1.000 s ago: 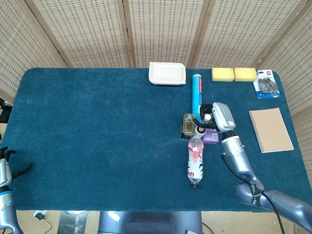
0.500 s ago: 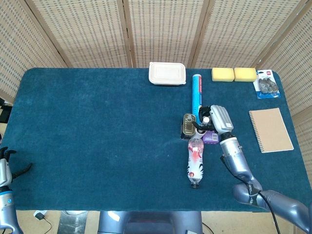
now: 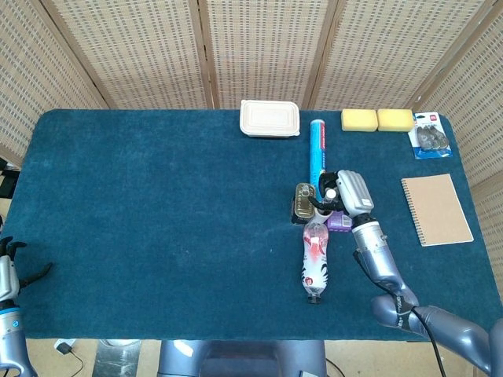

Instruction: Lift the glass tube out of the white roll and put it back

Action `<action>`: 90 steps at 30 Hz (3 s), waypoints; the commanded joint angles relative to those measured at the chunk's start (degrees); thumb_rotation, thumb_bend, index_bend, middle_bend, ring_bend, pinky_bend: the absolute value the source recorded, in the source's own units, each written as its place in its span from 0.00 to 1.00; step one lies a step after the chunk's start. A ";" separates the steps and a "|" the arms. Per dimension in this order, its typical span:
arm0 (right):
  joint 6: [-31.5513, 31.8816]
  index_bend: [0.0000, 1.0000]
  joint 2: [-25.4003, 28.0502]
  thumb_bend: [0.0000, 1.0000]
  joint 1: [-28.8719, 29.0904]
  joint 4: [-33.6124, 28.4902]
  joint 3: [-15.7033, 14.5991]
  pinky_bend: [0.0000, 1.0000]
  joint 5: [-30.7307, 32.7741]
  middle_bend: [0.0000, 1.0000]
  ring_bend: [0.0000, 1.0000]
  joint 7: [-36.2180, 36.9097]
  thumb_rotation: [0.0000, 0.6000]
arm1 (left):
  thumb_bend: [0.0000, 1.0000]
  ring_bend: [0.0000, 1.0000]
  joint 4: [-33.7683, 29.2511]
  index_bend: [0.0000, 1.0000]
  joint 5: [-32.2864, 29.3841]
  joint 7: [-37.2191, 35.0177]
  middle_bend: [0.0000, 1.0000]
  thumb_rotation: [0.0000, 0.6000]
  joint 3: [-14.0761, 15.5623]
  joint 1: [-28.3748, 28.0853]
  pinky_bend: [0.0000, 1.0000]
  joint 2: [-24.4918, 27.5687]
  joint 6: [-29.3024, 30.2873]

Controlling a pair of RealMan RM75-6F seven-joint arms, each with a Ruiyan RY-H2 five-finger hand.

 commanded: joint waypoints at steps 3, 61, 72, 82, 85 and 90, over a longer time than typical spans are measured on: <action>-0.24 0.79 -0.47 0.28 -0.07 0.88 -0.36 0.88 -0.27 0.97 0.97 0.05 1.00 | 0.03 0.08 0.00 0.32 0.00 -0.01 0.18 0.65 0.01 0.01 0.20 0.00 -0.01; 3.90 0.31 6.72 0.19 -4.11 -3.56 -0.87 0.31 -5.28 0.29 0.27 5.05 0.99 | 0.03 0.08 0.06 0.32 1.37 -0.35 0.18 0.65 1.09 -1.39 0.20 0.23 -0.40; 10.98 0.31 12.81 0.19 -8.96 -9.56 -2.17 0.30 -8.46 0.29 0.26 2.72 0.99 | 0.03 0.08 0.14 0.32 2.99 -1.16 0.18 0.66 2.38 -3.35 0.20 0.47 -1.12; 15.47 0.30 20.47 0.19 -15.07 -14.17 -5.61 0.28 -9.73 0.29 0.25 -4.64 0.99 | 0.03 0.08 0.40 0.32 5.32 -2.12 0.18 0.65 4.28 -6.08 0.20 0.56 -1.97; 16.58 0.30 22.46 0.19 -16.69 -15.85 -6.71 0.27 -10.13 0.29 0.25 -7.41 0.99 | 0.03 0.08 0.52 0.32 5.82 -2.36 0.18 0.65 4.70 -6.61 0.20 0.54 -2.09; 19.48 0.29 26.17 0.19 -20.69 -19.50 -9.59 0.27 -11.56 0.28 0.24 -12.13 0.99 | 0.03 0.08 0.75 0.32 6.76 -2.80 0.18 0.65 5.52 -7.63 0.20 0.48 -2.26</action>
